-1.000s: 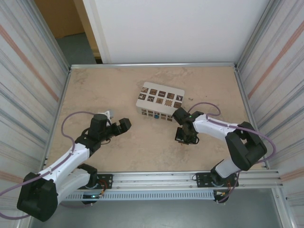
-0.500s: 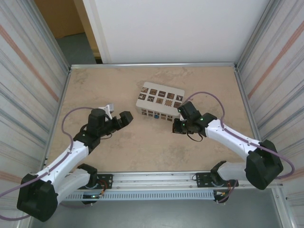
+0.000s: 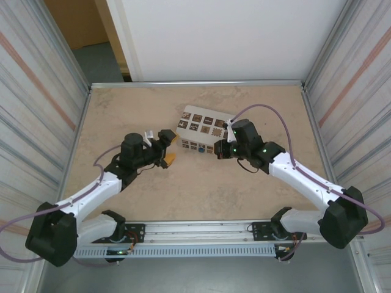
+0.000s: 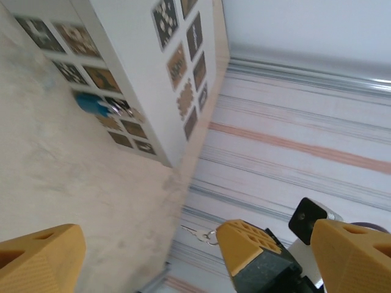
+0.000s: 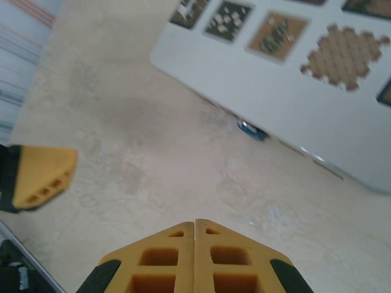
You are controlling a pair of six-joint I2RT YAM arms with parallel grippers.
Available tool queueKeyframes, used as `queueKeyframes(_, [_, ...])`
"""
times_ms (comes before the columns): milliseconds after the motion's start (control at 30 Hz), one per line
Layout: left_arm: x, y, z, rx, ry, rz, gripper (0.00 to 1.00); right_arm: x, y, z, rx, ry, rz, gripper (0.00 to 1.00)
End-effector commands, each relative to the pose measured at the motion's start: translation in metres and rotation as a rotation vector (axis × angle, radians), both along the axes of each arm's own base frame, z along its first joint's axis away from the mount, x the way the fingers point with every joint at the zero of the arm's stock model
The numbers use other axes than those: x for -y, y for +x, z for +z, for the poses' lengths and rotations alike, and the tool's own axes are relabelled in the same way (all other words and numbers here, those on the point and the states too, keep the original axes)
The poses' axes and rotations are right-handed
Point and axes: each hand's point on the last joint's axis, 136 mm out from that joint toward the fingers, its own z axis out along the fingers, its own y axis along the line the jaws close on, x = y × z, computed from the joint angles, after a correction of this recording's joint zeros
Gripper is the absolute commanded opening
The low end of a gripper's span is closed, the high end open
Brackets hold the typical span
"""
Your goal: Unlock the padlock with the key
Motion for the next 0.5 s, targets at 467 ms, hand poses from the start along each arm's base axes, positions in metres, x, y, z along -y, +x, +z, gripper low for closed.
queueKeyframes(467, [0.074,0.002,0.038,-0.134,-0.384,0.031,0.84,-0.053,0.005,0.055,0.192,0.126,0.076,0.0])
